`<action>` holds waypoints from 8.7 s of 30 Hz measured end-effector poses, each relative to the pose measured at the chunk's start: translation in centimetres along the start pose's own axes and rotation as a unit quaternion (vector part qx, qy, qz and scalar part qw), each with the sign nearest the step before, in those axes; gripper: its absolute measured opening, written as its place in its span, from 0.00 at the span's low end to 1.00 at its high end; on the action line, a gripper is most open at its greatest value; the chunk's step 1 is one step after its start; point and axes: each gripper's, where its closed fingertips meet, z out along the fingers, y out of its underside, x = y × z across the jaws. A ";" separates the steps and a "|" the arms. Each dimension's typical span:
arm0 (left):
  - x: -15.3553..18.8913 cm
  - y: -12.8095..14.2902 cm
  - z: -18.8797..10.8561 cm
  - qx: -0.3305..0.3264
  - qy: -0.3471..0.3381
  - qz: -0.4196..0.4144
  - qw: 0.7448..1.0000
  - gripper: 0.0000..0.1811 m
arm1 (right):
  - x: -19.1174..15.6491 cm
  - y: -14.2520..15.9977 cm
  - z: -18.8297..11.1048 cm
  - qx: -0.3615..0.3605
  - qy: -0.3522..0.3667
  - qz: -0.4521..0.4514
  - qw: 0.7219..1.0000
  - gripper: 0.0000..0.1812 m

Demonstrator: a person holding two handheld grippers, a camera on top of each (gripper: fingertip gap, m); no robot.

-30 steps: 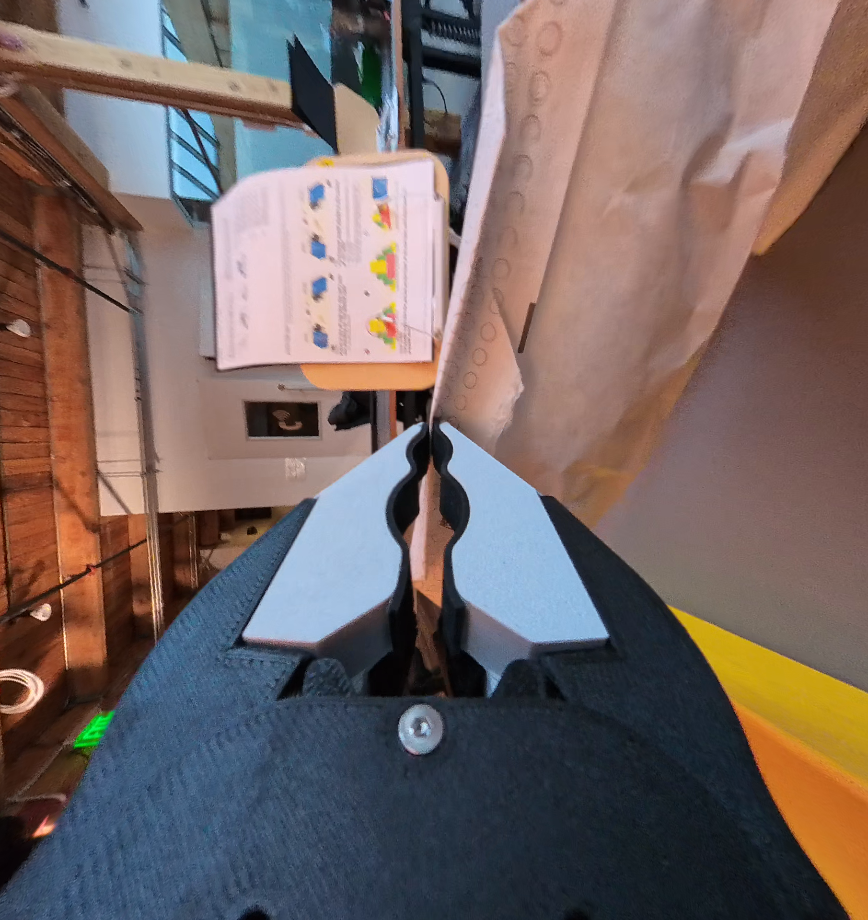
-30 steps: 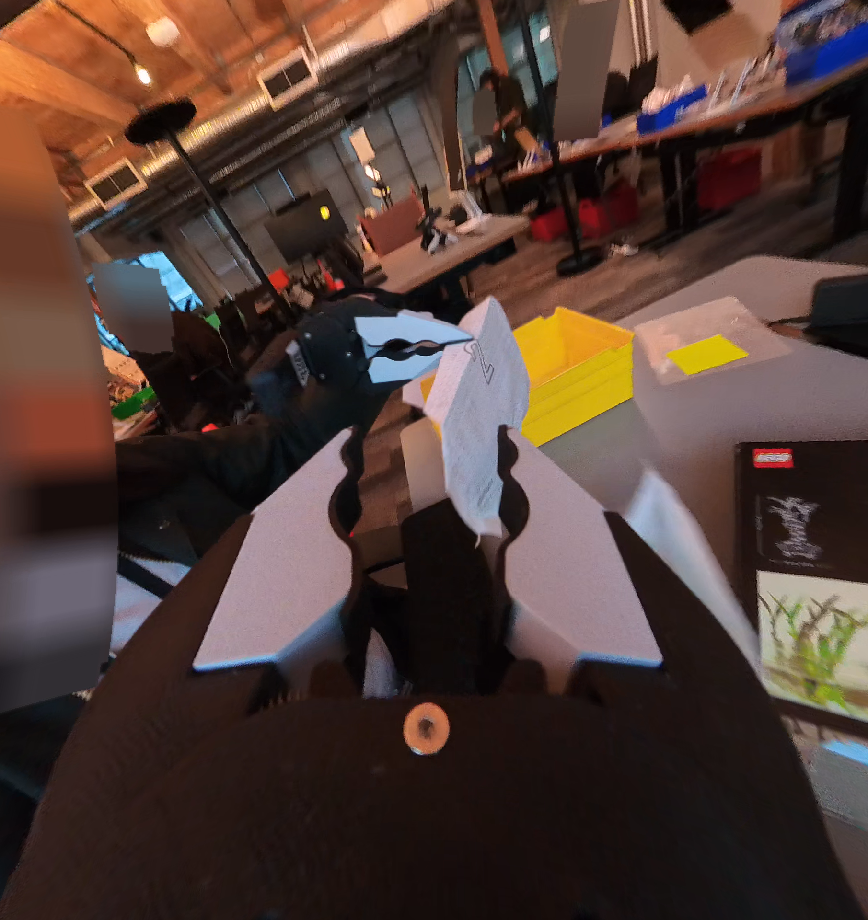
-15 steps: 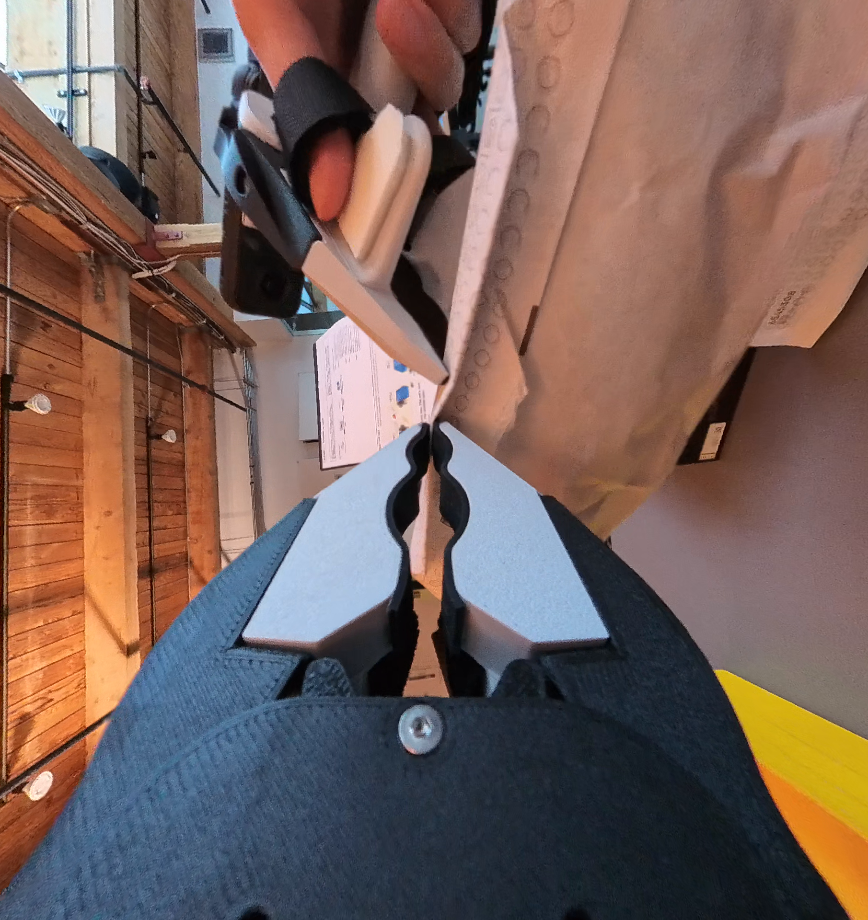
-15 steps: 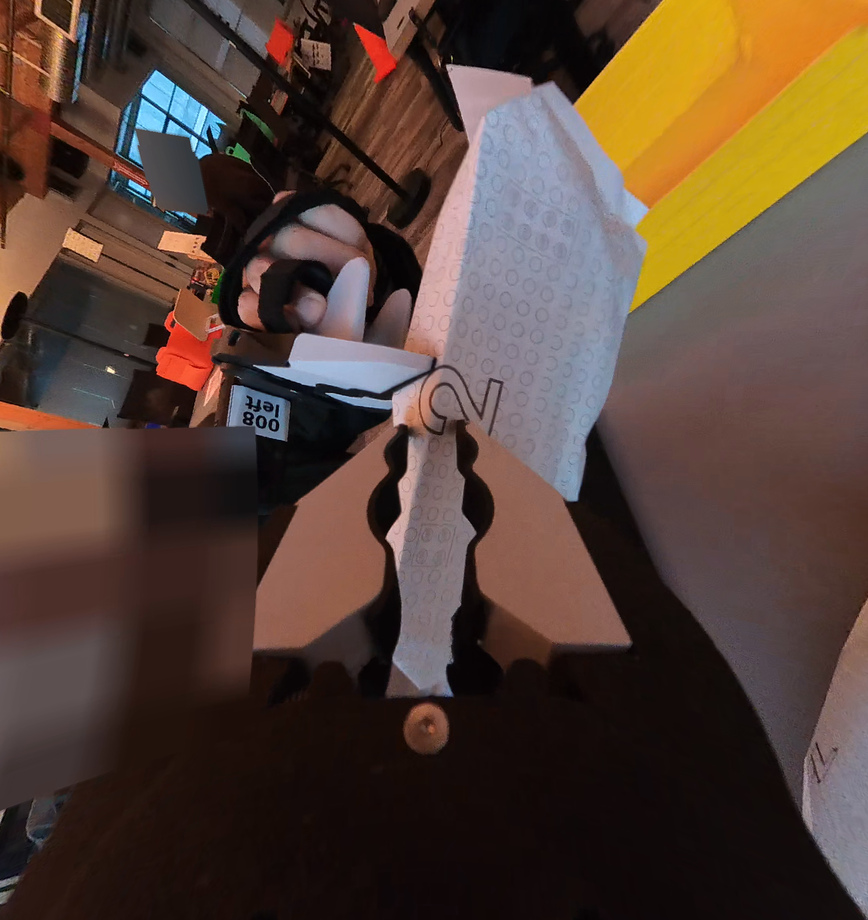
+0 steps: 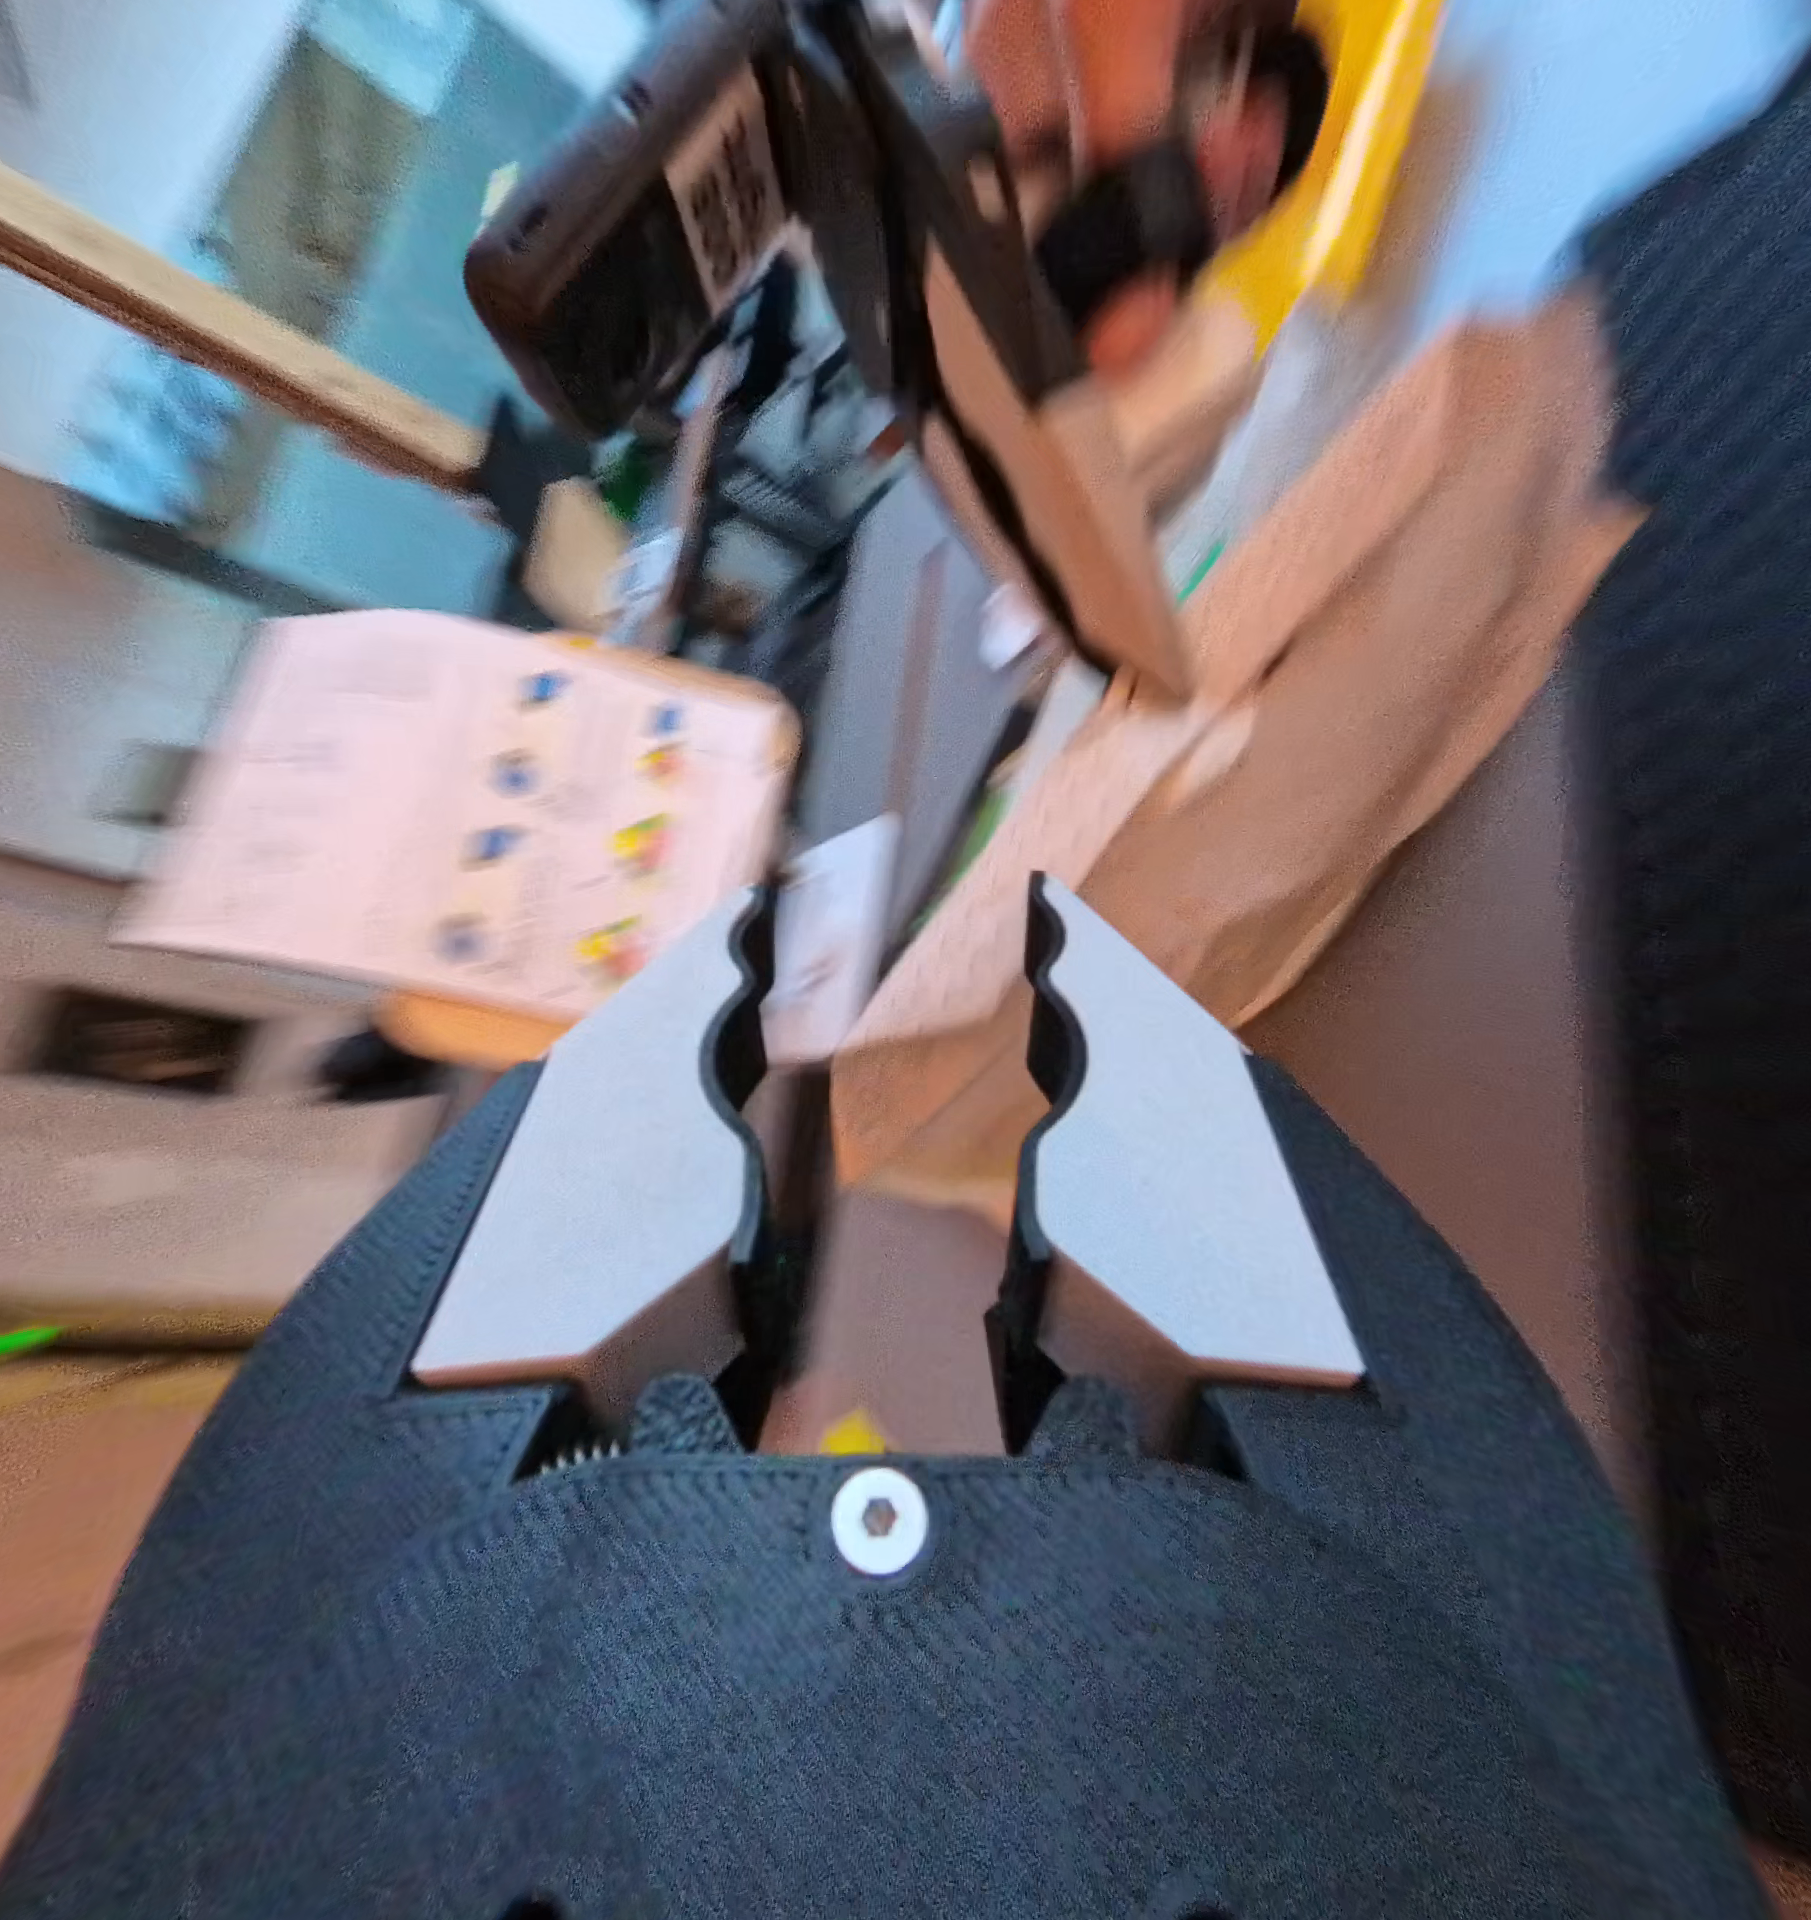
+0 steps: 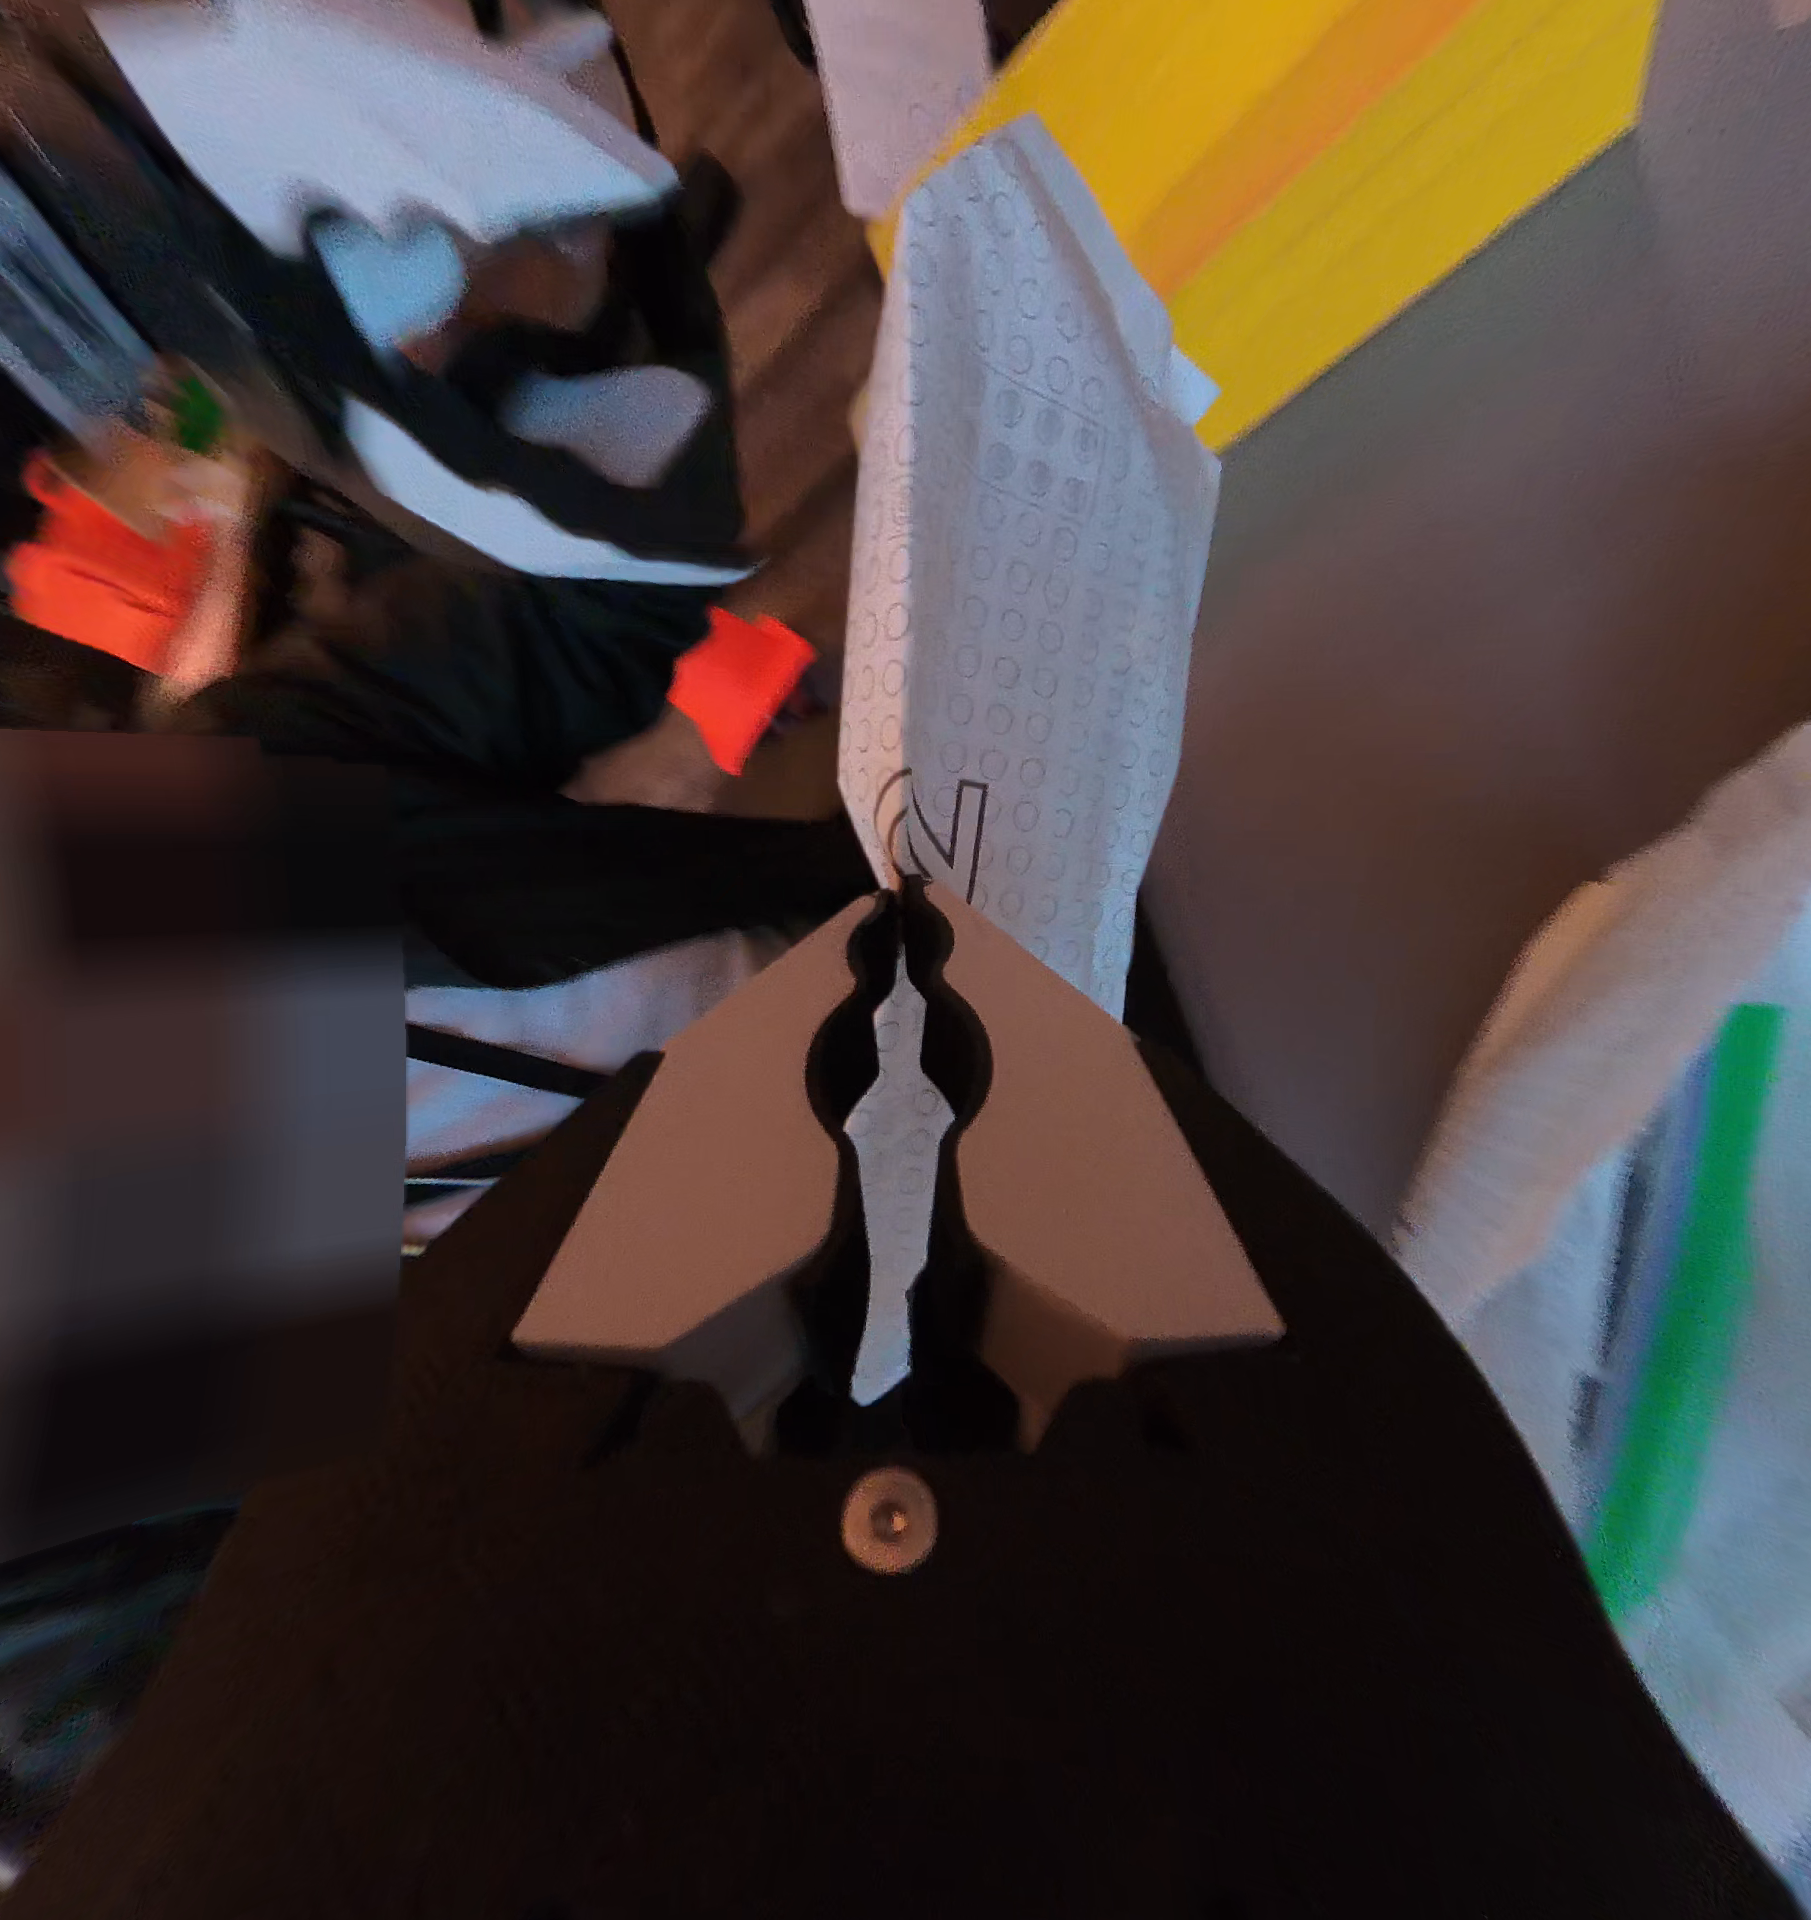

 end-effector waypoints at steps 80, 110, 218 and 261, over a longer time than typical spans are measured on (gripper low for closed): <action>6.6 6.5 39.9 -0.167 0.336 -0.294 0.879 0.06 | 14.4 16.8 -27.3 0.083 0.404 0.045 0.910 0.00; 0.5 15.1 27.4 -0.644 0.124 -0.188 0.731 0.06 | 11.6 17.4 -25.4 0.123 0.384 -0.015 0.915 0.00; 15.0 4.8 13.1 -0.045 0.118 -0.260 0.957 0.00 | 6.0 9.1 6.1 0.367 -0.148 0.597 0.698 0.00; 14.9 4.3 13.6 -0.077 0.228 -0.354 0.904 0.00 | 5.0 10.2 7.8 -0.056 0.489 -0.524 0.695 0.00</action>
